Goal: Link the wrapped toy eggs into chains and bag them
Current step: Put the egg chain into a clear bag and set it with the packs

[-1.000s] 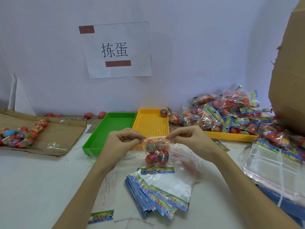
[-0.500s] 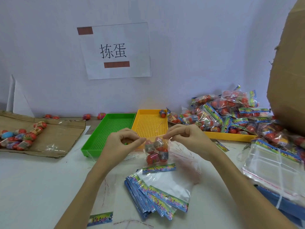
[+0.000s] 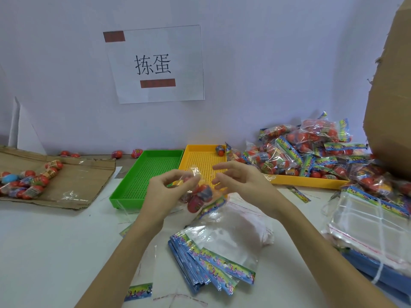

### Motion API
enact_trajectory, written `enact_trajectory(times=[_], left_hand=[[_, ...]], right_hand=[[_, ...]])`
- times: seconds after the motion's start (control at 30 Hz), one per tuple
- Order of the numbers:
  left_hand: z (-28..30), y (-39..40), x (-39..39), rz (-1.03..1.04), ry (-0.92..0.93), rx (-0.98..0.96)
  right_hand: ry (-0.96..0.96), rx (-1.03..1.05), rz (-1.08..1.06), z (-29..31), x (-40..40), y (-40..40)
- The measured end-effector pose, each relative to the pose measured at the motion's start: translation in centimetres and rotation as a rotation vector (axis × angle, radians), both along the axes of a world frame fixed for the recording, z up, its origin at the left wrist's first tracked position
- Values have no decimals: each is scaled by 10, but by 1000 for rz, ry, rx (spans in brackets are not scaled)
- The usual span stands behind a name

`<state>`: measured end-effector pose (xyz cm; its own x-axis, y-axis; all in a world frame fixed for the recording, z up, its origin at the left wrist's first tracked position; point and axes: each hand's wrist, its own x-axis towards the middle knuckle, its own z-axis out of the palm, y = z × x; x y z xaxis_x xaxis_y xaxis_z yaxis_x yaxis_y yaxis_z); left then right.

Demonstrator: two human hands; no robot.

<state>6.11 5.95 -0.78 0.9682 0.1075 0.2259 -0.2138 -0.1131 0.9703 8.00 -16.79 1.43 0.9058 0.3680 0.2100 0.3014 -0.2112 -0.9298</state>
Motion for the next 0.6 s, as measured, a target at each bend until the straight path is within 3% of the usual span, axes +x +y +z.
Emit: enact_trajectory(times=[0.07,0.13,0.3,0.5,0.6], left_hand=[[2,-4,-2,26,58,-151],[3,-8,-4,24,103,-223],[3,-9,-5,-45,158,-197],[3,-13,-6,-62,143,-286],[3,-11,-5,-66,150,-318]], right_hand=[[-18,-112,23,-2,0,0],[-50,-89,-11,-5,0,3],[-142,2,-149,-3,5,0],[-128,-267,-65,1,3,-5],[-154,-242,-71,1,2,-3]])
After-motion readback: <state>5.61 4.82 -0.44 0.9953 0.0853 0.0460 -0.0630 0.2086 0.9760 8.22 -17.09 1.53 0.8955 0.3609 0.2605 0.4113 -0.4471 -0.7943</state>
